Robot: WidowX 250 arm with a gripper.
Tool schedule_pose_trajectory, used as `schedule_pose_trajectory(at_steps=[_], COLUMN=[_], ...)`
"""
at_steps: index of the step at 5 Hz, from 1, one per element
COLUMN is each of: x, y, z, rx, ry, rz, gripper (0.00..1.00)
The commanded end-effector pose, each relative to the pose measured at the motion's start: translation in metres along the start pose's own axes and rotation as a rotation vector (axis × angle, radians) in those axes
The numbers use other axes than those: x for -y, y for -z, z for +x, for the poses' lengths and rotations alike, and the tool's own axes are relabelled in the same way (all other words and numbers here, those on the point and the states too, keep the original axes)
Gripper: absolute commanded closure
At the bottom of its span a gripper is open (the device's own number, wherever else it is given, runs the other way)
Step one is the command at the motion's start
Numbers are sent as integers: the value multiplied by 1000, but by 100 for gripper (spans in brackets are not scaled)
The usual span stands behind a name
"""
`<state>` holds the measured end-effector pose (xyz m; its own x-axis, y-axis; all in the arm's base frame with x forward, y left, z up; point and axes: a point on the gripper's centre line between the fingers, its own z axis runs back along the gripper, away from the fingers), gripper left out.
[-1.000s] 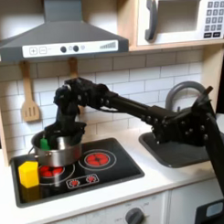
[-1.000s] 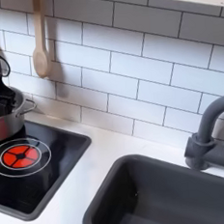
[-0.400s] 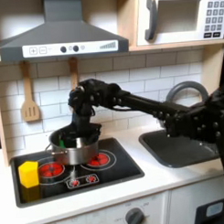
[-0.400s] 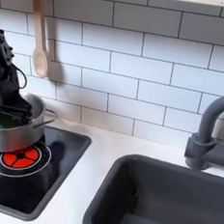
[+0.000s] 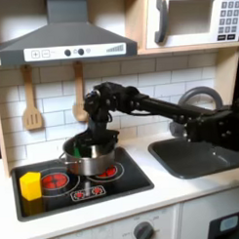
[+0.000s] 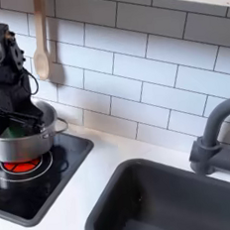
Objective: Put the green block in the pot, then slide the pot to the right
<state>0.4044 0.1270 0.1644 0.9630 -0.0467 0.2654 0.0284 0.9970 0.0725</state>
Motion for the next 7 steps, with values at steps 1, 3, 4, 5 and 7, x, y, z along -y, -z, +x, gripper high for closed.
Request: schedule_pose_trajectory(at_steps=[1,3,4,5,7], x=[21,40,49,58,68], y=[-4,-8,-13,-15,-15], z=[-6,-16,-19,-23,-28], rx=[-3,-22,-11,-15,-26], ry=[38,65,85,105,121], rz=[-16,-31,-46,-58,-105], gripper=[0,0,0,0,0])
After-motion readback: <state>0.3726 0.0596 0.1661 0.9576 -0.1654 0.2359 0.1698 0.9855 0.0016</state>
